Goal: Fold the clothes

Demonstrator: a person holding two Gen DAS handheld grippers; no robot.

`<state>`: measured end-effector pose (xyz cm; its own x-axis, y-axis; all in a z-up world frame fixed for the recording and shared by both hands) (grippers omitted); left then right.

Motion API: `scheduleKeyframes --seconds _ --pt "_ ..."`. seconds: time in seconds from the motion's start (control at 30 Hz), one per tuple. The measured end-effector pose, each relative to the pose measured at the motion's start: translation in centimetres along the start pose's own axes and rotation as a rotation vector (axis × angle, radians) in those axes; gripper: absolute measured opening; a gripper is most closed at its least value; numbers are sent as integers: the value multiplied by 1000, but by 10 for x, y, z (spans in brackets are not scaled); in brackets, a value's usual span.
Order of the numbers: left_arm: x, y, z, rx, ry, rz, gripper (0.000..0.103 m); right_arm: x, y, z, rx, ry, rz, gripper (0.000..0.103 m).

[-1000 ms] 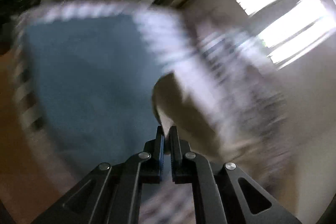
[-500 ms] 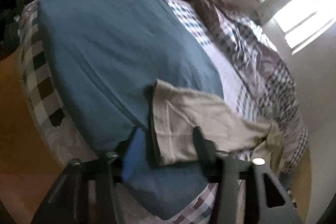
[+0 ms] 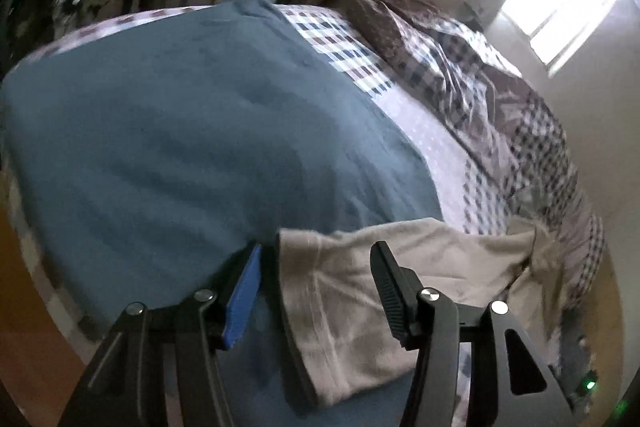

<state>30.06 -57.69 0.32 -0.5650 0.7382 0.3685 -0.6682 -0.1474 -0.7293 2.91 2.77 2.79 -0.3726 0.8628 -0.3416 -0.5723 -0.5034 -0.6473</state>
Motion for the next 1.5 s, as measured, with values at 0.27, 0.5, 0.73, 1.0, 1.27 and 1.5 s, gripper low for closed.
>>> scheduleKeyframes --seconds 0.27,0.5,0.73,1.0,1.27,1.5 --pt "-12 -2 0 35 16 -66 59 -2 3 -2 -5 -4 -4 66" --pt "-19 3 -5 55 -30 -191 59 -3 5 -4 -7 -15 -8 66" --pt "-18 0 -18 45 -91 -348 59 -6 5 -4 2 -26 -1 66" --pt "-16 5 -1 47 -42 -308 59 -14 3 -6 13 -56 17 66" --pt "-24 10 0 45 -6 -267 33 -13 5 -5 14 -51 13 66" --pt "-33 6 -9 43 -20 -328 33 -14 3 -7 17 -55 10 66"
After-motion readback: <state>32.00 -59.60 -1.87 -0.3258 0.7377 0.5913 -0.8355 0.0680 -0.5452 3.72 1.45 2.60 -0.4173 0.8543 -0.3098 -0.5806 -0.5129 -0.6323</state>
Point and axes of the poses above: each gripper's, at about its wrist camera, not at the fingertips, and y roughly the way its jaws point, x to its right, z to its top, the point moved 4 cm from there along y, roughly the way its jaws point, and after that the axes turned 11 degrees about y, right-handed, at the moved point
